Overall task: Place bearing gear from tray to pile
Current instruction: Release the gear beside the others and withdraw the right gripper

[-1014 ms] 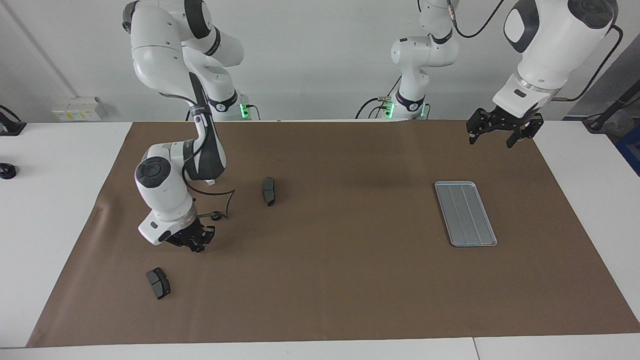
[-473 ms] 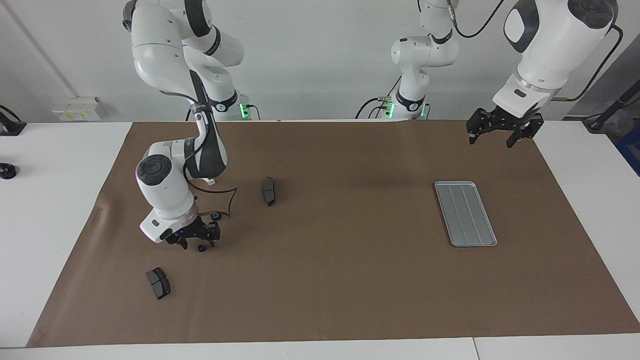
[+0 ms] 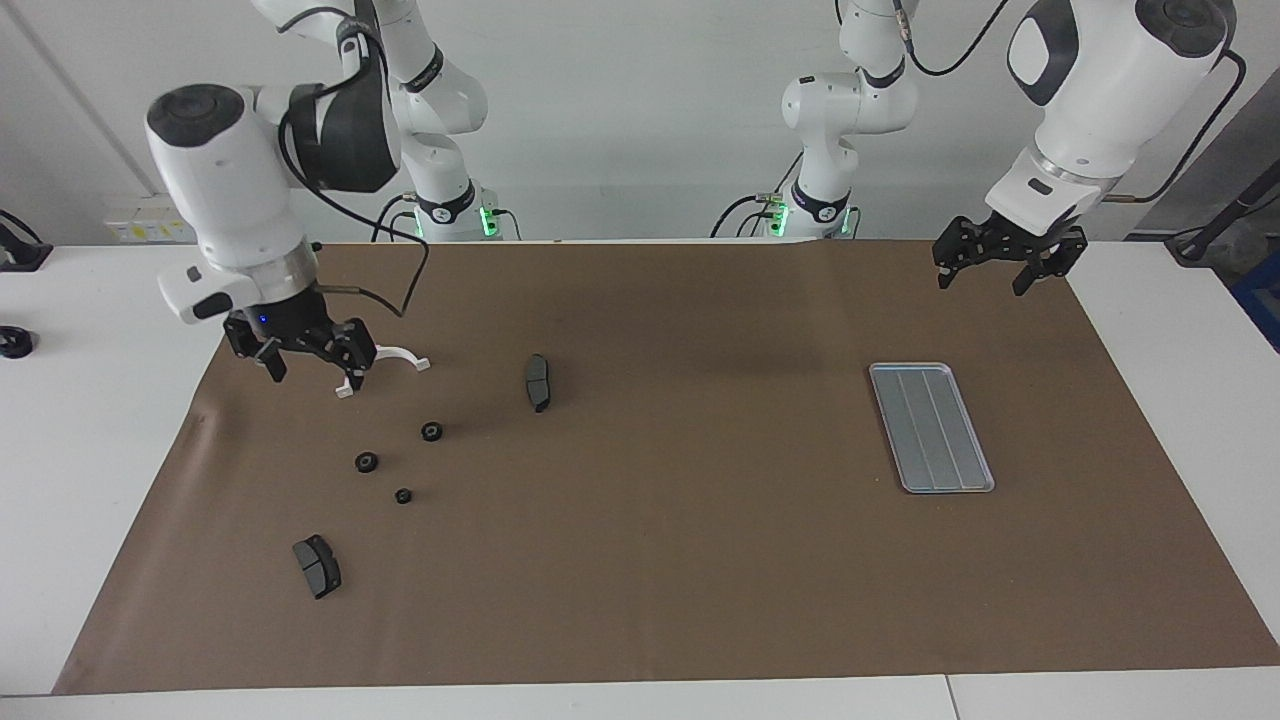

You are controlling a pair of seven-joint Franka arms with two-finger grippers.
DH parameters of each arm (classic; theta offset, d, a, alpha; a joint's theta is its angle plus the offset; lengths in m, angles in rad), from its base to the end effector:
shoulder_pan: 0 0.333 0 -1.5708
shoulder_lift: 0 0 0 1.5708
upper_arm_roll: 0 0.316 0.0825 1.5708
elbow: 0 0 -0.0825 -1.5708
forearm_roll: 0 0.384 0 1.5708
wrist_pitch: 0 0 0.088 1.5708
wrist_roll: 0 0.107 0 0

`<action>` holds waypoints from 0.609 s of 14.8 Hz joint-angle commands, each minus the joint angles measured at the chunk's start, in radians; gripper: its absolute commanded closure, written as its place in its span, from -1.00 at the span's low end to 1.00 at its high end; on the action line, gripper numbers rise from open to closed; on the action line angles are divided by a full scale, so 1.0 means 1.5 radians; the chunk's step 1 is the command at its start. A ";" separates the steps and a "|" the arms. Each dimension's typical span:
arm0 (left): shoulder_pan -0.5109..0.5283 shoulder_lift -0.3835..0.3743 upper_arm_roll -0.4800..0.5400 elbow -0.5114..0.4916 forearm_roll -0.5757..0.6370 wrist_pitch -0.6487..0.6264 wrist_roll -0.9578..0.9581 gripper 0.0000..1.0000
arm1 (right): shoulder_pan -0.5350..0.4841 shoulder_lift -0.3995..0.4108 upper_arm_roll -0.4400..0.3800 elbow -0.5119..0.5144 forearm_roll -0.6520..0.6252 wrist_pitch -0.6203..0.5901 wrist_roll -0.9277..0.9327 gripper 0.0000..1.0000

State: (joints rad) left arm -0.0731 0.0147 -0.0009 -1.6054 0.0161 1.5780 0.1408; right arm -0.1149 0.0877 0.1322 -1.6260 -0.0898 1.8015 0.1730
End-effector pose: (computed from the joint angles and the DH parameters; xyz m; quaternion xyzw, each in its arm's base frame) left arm 0.5568 -0.0396 0.6006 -0.9940 0.1074 0.0213 0.0073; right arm 0.5987 -0.0002 0.5693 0.9958 -0.0698 0.0477 0.0340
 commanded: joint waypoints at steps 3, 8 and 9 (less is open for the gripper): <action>0.004 -0.016 -0.001 -0.021 0.013 0.014 0.003 -1.00 | -0.035 -0.033 -0.017 0.080 0.059 -0.172 0.000 -1.00; 0.003 -0.016 -0.001 -0.021 0.013 0.014 0.003 -1.00 | 0.038 -0.038 -0.094 0.069 0.051 -0.187 0.000 -1.00; 0.004 -0.016 -0.001 -0.021 0.013 0.014 0.003 -1.00 | 0.038 -0.042 -0.095 0.061 0.051 -0.190 0.000 -1.00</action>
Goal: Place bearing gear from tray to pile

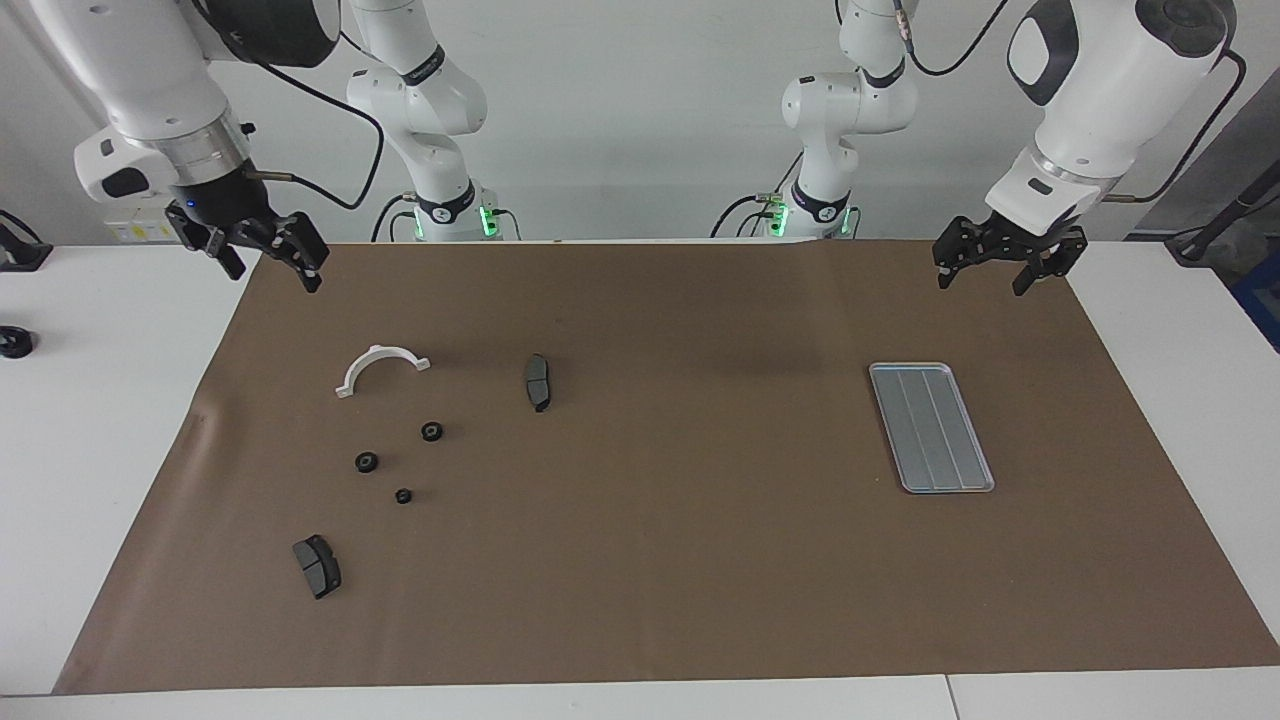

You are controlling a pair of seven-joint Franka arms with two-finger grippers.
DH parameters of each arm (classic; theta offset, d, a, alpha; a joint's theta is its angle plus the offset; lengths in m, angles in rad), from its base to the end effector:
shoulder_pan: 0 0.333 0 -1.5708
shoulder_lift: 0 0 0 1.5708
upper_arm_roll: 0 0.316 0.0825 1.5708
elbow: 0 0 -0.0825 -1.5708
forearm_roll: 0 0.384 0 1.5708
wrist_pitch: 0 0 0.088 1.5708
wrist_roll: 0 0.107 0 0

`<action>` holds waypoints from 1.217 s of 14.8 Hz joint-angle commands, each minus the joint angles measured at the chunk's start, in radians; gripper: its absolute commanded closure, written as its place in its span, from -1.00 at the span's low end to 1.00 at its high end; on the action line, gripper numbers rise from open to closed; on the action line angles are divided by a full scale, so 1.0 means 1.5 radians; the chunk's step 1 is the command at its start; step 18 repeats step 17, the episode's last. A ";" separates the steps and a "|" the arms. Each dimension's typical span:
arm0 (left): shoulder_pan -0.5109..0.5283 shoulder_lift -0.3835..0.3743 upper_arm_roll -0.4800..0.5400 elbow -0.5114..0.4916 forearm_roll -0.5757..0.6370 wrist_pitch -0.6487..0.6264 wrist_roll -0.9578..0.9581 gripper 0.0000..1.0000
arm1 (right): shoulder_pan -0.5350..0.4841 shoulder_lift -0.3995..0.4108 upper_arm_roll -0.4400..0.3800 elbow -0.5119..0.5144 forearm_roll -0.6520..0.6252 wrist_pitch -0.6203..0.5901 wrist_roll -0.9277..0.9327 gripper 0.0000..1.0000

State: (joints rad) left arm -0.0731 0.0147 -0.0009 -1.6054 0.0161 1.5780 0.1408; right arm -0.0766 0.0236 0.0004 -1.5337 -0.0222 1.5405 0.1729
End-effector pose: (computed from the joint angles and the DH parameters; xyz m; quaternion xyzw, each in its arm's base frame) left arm 0.5568 -0.0396 0.6006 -0.9940 0.1074 0.0213 0.0073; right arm 0.5572 -0.0450 0.6262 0.9921 -0.1245 -0.0079 0.0115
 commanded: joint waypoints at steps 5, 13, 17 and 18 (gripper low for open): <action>0.003 -0.016 -0.001 -0.021 0.013 0.015 0.003 -1.00 | 0.021 -0.023 0.000 -0.025 0.005 -0.029 0.006 -1.00; 0.003 -0.016 -0.001 -0.021 0.013 0.014 0.003 -1.00 | 0.022 -0.021 0.003 -0.023 0.014 -0.012 -0.001 -1.00; 0.004 -0.016 -0.001 -0.021 0.013 0.014 0.003 -1.00 | 0.022 -0.021 0.004 -0.023 0.014 -0.012 -0.003 -1.00; 0.004 -0.016 -0.001 -0.021 0.013 0.014 0.003 -1.00 | 0.022 -0.021 0.004 -0.023 0.014 -0.012 -0.003 -1.00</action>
